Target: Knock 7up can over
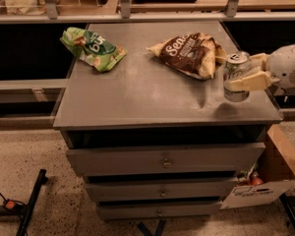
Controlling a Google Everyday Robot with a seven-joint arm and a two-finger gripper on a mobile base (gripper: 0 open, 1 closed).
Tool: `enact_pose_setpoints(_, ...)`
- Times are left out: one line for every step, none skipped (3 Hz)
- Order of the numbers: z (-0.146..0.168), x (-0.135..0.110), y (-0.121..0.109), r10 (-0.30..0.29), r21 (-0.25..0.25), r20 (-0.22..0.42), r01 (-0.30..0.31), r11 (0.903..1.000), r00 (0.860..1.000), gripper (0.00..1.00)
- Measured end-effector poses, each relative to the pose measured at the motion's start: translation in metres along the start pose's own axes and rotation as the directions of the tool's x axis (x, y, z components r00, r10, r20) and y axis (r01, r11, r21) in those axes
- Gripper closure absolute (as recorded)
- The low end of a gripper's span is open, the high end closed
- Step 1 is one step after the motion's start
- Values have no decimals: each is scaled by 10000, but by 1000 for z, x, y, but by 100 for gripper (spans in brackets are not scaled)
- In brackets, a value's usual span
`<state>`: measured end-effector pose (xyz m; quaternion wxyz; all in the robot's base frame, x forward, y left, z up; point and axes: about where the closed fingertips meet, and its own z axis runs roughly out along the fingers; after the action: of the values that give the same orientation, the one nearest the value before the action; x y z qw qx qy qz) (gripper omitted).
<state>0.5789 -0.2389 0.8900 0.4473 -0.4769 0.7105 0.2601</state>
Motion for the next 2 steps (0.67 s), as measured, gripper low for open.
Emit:
enact_pose_setpoints(9,-35,10,-891,65,-2496,937,9956,9642,100)
enact_pose_setpoints(22,-58,25,-1728,-35,-4530,1921,9814,8746,100)
